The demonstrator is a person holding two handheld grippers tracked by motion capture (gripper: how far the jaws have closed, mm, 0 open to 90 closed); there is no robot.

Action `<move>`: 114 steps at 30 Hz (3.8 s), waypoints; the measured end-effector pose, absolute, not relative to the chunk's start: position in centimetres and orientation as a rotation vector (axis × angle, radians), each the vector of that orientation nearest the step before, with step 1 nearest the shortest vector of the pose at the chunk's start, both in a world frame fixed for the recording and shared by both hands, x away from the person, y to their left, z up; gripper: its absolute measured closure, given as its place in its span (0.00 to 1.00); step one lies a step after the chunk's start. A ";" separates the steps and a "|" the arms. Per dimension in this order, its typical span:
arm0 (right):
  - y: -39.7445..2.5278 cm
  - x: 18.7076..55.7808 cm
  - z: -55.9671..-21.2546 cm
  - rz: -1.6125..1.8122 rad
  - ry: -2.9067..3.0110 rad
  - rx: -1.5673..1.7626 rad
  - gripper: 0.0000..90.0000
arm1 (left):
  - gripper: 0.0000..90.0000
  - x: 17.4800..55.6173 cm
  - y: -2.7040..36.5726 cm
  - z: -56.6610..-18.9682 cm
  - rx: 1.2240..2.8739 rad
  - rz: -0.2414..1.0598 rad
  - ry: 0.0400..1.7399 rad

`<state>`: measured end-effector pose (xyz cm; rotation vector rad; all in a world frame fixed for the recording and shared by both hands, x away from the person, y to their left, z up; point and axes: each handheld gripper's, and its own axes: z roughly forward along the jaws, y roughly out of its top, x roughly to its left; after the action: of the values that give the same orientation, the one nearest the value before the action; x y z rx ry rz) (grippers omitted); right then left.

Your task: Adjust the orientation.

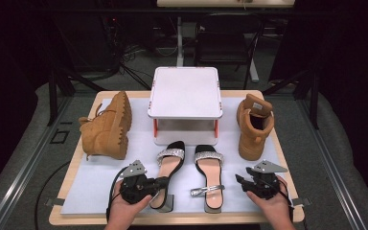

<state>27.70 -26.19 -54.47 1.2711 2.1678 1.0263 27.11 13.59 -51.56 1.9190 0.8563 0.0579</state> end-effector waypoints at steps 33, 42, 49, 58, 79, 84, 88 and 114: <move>-26.3 27.7 -54.6 1.036 2.165 1.283 0.53 | 0.80 27.3 11.4 -52.3 1.956 0.066 0.832; -26.3 27.7 -54.5 1.038 2.164 1.282 0.53 | 0.72 26.8 13.4 -51.0 1.906 0.139 0.857; -26.4 27.7 -54.5 1.038 2.165 1.283 0.53 | 0.74 26.7 16.4 -51.3 1.915 0.207 0.941; -26.6 27.6 -54.5 1.040 2.162 1.288 0.53 | 0.76 26.1 17.0 -52.4 1.933 0.148 0.967; -26.7 27.6 -54.3 1.047 2.164 1.283 0.53 | 0.95 26.1 15.8 -53.4 2.047 0.150 0.981; -26.8 27.5 -54.3 1.049 2.155 1.289 0.53 | 0.97 26.6 16.7 -53.2 2.030 0.176 1.022; -26.8 27.5 -54.2 1.044 2.156 1.289 0.53 | 0.98 27.4 17.8 -53.2 2.006 0.185 1.053; -26.7 27.5 -54.3 1.050 2.156 1.292 0.53 | 0.98 28.7 21.9 -53.2 1.978 0.180 1.097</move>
<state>27.51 -26.74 -54.31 1.2916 2.1563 1.0496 28.72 21.92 -53.19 1.9780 1.0972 0.1804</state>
